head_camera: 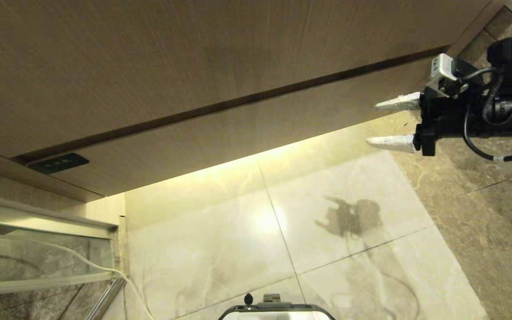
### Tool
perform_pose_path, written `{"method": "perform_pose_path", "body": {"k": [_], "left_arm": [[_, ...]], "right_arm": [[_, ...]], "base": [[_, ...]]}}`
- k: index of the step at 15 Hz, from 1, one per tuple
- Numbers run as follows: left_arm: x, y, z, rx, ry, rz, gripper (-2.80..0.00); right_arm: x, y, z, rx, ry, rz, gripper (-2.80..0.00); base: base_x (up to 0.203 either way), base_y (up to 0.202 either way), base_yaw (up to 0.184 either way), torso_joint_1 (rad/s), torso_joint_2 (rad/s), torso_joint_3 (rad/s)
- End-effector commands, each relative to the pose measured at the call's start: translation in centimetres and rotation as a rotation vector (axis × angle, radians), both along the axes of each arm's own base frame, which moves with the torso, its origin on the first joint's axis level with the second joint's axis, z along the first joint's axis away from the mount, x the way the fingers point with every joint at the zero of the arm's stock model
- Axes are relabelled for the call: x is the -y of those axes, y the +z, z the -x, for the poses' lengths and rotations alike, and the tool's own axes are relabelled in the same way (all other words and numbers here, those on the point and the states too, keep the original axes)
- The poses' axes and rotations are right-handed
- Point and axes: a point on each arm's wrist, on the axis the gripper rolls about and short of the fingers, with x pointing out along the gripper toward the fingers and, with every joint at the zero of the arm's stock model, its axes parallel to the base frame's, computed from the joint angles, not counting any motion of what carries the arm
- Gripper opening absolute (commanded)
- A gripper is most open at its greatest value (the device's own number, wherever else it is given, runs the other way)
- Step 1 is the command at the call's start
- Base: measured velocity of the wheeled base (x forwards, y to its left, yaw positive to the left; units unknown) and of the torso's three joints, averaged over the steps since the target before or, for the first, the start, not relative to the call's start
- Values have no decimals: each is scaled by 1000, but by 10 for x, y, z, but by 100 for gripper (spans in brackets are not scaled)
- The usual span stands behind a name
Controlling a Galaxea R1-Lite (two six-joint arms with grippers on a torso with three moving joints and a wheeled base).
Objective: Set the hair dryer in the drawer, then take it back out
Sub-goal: Pull open the drawer
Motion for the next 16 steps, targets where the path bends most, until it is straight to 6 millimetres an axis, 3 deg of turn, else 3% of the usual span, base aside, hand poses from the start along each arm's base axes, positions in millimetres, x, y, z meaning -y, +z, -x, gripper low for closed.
{"method": "perform_pose_path", "body": {"k": [1, 4, 11, 16], "left_arm": [[0, 0, 0, 0, -1, 0, -280], [0, 0, 0, -1, 0, 0, -280], [0, -1, 0, -3, -1, 0, -280], [0, 0, 0, -2, -1, 0, -280]], "right_arm": [[-5, -20, -40, 78, 88, 6, 0], [-9, -18, -67, 186, 174, 7, 0], [-17, -9, -114, 305, 195, 5, 0], [-23, -12, -128, 340, 203, 5, 0]], "base": [[0, 0, 0, 0, 0, 0], [0, 0, 0, 0, 0, 0], [0, 0, 0, 0, 0, 0], [0, 0, 0, 0, 0, 0]]}}
